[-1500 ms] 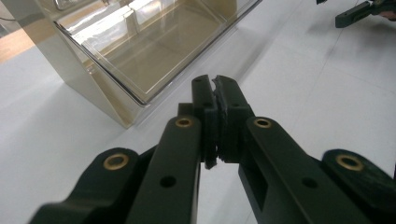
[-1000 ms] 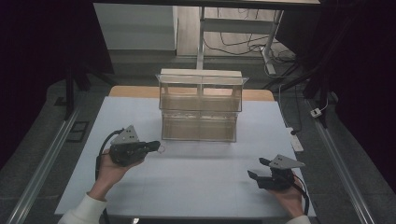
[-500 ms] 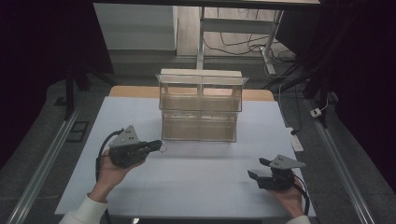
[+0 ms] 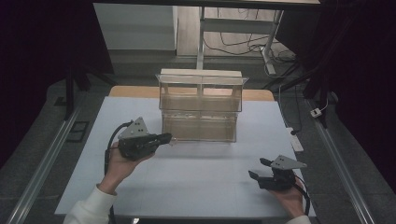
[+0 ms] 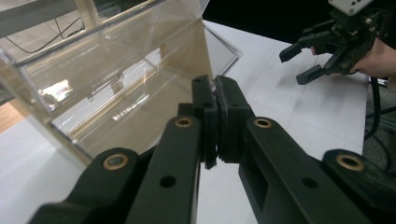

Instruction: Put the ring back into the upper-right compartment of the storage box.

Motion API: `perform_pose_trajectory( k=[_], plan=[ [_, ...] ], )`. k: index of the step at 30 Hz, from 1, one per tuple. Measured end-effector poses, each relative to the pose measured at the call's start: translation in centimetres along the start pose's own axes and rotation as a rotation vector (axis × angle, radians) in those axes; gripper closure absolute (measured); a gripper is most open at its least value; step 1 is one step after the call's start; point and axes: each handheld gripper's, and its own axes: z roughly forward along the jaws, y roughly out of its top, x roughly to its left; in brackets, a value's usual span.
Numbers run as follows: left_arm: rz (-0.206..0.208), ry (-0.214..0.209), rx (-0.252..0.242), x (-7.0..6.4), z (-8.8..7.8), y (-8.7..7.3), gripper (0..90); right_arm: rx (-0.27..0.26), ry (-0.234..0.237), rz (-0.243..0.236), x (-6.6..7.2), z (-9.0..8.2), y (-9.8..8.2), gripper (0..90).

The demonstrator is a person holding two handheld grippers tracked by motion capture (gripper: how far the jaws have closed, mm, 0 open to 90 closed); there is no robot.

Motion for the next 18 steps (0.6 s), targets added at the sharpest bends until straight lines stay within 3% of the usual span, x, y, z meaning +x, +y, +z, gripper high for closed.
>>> perform_pose_trajectory(
  k=[7, 18],
  plan=[
    [-0.008, -0.005, -0.002, 0.3, 0.5, 0.8, 86.9, 0.001, 0.0, -0.002, 0.0, 0.1, 0.0, 28.3],
    [-0.053, -0.024, -0.011, 1.6, 1.7, 1.5, 86.9, 0.01, -0.003, -0.006, 0.1, 0.1, 0.0, 28.4]
  ],
)
